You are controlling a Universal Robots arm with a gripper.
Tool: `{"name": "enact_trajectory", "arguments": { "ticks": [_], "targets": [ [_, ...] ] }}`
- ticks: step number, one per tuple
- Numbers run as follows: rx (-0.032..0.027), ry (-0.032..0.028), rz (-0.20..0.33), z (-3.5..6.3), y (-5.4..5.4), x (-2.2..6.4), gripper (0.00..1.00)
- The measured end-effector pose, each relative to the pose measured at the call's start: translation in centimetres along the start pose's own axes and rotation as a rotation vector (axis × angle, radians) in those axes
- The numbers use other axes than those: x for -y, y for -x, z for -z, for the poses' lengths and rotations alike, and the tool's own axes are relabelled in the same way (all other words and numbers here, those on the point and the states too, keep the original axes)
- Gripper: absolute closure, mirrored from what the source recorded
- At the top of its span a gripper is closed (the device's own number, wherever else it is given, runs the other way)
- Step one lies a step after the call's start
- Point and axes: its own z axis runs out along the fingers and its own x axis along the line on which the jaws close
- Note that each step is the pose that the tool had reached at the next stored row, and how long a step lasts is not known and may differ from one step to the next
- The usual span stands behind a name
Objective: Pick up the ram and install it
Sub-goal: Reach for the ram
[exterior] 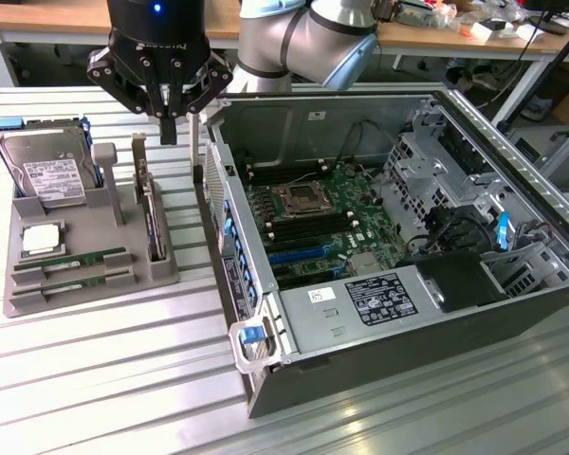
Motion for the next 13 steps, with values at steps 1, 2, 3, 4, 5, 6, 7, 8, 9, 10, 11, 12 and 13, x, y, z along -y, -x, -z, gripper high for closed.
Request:
{"name": "enact_trajectory", "arguments": {
  "ticks": [1, 2, 3, 4, 5, 6, 7, 8, 9, 10, 11, 12, 13],
  "targets": [
    [0.0, 0.0, 0.0, 0.0, -0.1, 0.0, 0.9],
    [0.0, 0.0, 0.0, 0.0, -0.2, 0.01, 0.9],
    [0.0001, 0.0001, 0.0, 0.0, -0.3, 0.02, 0.9],
    [0.0, 0.0, 0.0, 0.01, -0.4, 0.03, 0.9],
    [0.0, 0.0, 0.0, 0.01, -0.6, 0.04, 0.9],
    [0.0001, 0.0, 0.0, 0.02, -0.7, 0.05, 0.9],
    [0.0, 0.0, 0.0, 0.02, -0.9, 0.06, 0.9],
    [0.0001, 0.0001, 0.0, 0.02, -1.0, 0.07, 0.9],
    [0.0001, 0.0001, 0.0, 0.03, -1.1, 0.08, 0.9],
    [0.0, 0.0, 0.0, 0.03, -1.2, 0.09, 0.9],
    [0.0, 0.0, 0.0, 0.04, -1.3, 0.1, 0.9],
    [0.0001, 0.0, 0.0, 0.04, -1.4, 0.1, 0.9],
    [0.0, 0.0, 0.0, 0.04, -1.5, 0.11, 0.9]
  ]
}}
